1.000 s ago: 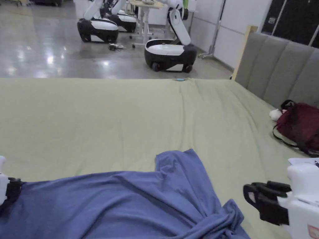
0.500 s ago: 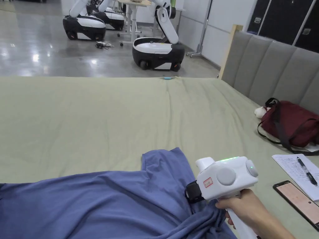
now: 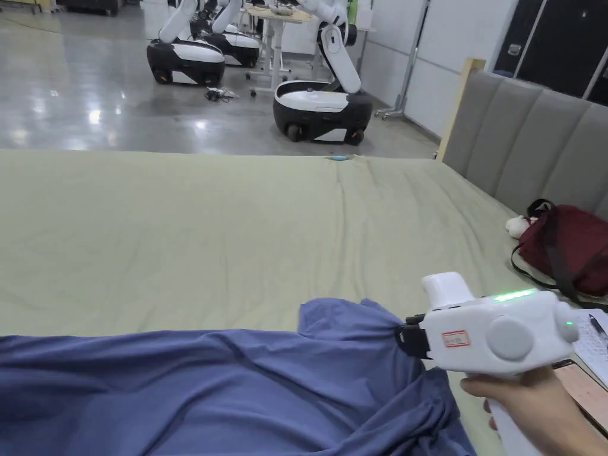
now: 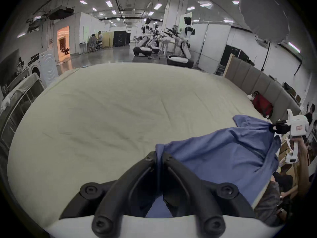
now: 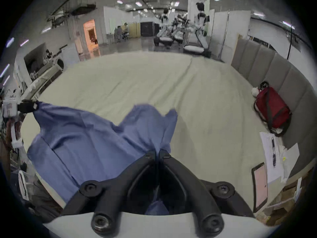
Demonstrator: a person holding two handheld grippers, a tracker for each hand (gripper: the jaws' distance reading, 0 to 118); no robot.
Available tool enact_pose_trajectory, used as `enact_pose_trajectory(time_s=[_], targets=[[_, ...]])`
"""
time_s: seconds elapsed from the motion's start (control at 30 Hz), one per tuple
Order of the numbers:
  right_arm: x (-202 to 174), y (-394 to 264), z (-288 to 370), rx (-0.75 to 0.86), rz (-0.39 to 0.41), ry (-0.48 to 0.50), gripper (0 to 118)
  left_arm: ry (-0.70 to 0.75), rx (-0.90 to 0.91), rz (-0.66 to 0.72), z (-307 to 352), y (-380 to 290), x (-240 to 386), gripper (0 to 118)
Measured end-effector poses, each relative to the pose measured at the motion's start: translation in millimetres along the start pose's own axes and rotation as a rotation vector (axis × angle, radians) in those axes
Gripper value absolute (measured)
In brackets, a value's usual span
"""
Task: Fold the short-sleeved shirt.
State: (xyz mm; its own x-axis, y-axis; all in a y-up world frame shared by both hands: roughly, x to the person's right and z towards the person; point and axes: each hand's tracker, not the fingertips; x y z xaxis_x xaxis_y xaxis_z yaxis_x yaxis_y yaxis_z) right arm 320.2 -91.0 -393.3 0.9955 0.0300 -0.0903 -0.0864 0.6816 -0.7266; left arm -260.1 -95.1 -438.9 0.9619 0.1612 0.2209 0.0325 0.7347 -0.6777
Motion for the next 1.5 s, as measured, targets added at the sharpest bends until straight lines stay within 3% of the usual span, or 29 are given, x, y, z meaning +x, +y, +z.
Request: enact_pose_trajectory(time_s=[0.13, 0.27, 0.53, 0.63, 0.73, 0.87, 1.1, 1.17, 1.2, 1.23, 1.27, 1.3, 1.43, 1.47, 1.5], targets=[[2, -5, 39, 0.079, 0.023, -0.023, 7, -0.015, 0.044, 0.023, 51, -16, -1, 4], [-3, -29, 83, 0.16, 0.033, 0.026, 7, -0.032, 0.064, 0.032, 100, -43, 1, 4], [-22, -105, 143, 0.166, 0.063, 0.049, 8, -0.019, 0.017, 0.116, 143, -112, -7, 4], [-23, -134, 137, 0.079, 0.05, 0.029, 8, -0.007, -0.052, 0.157, 133, -140, -12, 4], [-15, -159, 119, 0.008, -0.018, 0.062, 8, -0.008, -0.099, 0.185, 115, -164, -20, 4], [-9, -177, 87, -0.063, -0.061, 0.012, 8, -0.008, -0.114, 0.219, 94, -175, -24, 4], [-11, -179, 67, -0.06, -0.091, -0.01, 8, -0.01, -0.1, 0.232, 81, -172, -23, 4], [-13, -177, 75, -0.058, -0.09, -0.012, 19, -0.008, -0.095, 0.222, 83, -170, -20, 12], [-12, -176, 81, -0.045, -0.089, -0.006, 33, -0.007, -0.08, 0.213, 88, -170, -18, 31], [-13, -176, 90, -0.019, -0.089, -0.006, 67, -0.008, -0.064, 0.21, 92, -168, -17, 83], [-13, -174, 100, 0.014, -0.105, -0.013, 88, -0.011, -0.059, 0.214, 96, -165, -18, 112], [-12, -173, 109, 0.038, -0.125, -0.01, 93, -0.014, -0.059, 0.223, 98, -162, -18, 118], [-18, -168, 173, 0.213, -0.2, -0.009, 93, -0.043, 0.016, 0.249, 135, -153, -11, 113], [-23, -169, 188, 0.268, -0.211, 0.005, 93, -0.034, 0.04, 0.245, 145, -153, -8, 107], [-28, -170, 201, 0.311, -0.219, 0.034, 91, -0.03, 0.065, 0.236, 152, -153, -6, 89]])
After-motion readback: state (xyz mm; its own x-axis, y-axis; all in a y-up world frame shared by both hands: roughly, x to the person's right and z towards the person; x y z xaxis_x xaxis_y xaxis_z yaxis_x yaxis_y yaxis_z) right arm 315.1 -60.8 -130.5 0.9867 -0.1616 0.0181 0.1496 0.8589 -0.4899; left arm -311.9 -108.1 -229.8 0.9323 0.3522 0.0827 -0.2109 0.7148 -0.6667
